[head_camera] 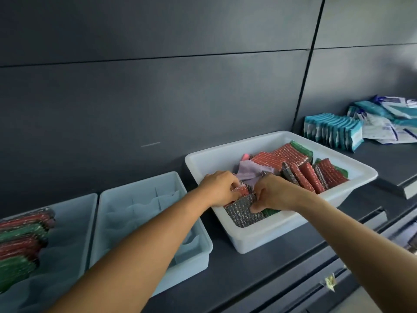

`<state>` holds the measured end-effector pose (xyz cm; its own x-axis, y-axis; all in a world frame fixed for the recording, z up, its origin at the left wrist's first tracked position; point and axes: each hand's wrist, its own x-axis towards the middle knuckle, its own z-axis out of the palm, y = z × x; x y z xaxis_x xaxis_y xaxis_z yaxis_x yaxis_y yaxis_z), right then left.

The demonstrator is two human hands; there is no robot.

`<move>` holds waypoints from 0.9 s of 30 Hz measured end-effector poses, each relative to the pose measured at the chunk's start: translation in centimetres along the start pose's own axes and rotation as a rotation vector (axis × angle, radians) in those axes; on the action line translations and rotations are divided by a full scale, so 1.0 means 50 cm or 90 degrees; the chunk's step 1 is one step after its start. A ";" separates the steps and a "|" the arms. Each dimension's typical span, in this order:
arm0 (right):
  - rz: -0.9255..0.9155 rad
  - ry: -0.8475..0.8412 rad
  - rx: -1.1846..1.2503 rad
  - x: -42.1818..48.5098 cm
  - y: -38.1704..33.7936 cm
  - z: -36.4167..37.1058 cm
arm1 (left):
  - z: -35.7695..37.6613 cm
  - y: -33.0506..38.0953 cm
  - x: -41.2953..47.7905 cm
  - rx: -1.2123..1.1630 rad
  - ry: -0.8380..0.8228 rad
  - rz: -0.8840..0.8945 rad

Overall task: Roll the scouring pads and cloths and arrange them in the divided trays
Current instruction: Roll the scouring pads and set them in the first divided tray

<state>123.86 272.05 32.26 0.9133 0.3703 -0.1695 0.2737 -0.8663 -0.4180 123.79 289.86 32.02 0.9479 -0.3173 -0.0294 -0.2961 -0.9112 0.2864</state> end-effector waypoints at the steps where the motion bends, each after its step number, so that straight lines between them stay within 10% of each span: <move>1: 0.003 0.009 0.010 -0.004 -0.003 -0.004 | -0.002 -0.002 -0.001 -0.003 0.009 -0.004; 13: -0.131 0.318 0.471 -0.041 -0.192 -0.028 | -0.109 -0.112 -0.187 -0.557 0.440 -0.094; 27: -0.269 0.193 0.463 -0.005 -0.502 0.176 | -0.155 -0.487 -0.644 -0.499 0.414 -0.188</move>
<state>114.12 296.67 34.92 0.8485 0.4162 0.3268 0.4402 -0.2126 -0.8724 101.41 324.31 33.40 0.9194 0.3014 0.2528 -0.1049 -0.4315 0.8960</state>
